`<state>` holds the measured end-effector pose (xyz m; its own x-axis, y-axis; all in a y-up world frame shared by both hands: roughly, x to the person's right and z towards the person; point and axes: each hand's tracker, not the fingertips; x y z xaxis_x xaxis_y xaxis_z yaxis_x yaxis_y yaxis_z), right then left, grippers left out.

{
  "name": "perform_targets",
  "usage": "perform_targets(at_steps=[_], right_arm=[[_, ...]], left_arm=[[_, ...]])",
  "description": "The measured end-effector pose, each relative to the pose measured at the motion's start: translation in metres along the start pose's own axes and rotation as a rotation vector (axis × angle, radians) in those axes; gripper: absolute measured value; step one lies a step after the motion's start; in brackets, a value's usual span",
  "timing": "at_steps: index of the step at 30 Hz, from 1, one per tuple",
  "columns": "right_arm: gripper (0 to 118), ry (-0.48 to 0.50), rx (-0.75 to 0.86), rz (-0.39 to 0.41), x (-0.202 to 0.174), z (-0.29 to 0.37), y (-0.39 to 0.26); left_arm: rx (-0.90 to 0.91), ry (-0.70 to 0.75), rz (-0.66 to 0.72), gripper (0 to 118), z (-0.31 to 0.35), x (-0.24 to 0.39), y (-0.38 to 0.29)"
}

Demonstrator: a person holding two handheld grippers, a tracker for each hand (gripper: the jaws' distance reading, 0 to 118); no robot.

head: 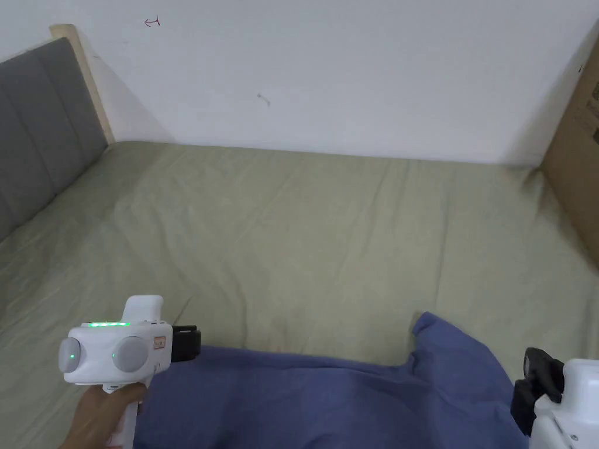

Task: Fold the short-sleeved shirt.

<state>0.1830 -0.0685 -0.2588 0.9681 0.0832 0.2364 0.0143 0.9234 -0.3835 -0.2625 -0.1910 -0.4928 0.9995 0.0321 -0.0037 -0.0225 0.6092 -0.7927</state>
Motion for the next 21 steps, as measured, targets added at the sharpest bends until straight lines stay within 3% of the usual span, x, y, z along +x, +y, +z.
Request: perform_targets(at_steps=[6,8,9,10,12,13,14,15,16,17,19,21], right_arm=[[0,-0.019,-0.049,-0.006,0.004,-0.031,-0.009],[0,-0.018,-0.072,-0.027,0.007,-0.039,-0.012],[0,-0.015,-0.084,-0.043,0.01,-0.042,-0.014],[0,-0.013,-0.097,-0.059,0.012,-0.046,-0.015],[0,-0.009,-0.127,-0.084,0.019,-0.056,-0.018],[0,-0.011,-0.141,-0.092,0.022,-0.061,-0.018],[9,-0.011,-0.171,-0.1,0.026,-0.071,-0.019],[27,-0.006,-0.205,-0.116,0.031,-0.082,-0.019],[59,0.002,-0.231,-0.137,0.036,-0.094,-0.02],[81,0.015,-0.281,-0.16,0.042,-0.108,-0.022],[102,0.023,-0.349,-0.176,0.052,-0.137,-0.027],[104,0.012,-0.419,-0.159,0.058,-0.169,-0.037]], left_arm=[[-0.138,0.022,-0.016,96,-0.061,-0.002,0.004],[-0.201,0.003,0.011,68,-0.073,-0.001,-0.001],[-0.219,-0.03,0.017,64,-0.075,0.0,-0.003],[-0.219,-0.064,0.025,52,-0.073,0.004,-0.004],[-0.128,-0.039,0.002,4,-0.06,0.004,0.001],[-0.128,-0.067,0.006,3,-0.059,0.005,0.002],[-0.132,-0.088,0.015,3,-0.057,0.007,0.003],[-0.13,-0.076,0.015,3,-0.054,0.008,0.004],[-0.114,-0.088,0.012,3,-0.049,0.007,0.005],[-0.079,-0.102,0.012,3,-0.041,0.008,0.006],[-0.04,-0.138,0.027,3,-0.022,0.009,0.009],[-0.001,-0.172,0.011,3,0.006,0.013,0.01]])
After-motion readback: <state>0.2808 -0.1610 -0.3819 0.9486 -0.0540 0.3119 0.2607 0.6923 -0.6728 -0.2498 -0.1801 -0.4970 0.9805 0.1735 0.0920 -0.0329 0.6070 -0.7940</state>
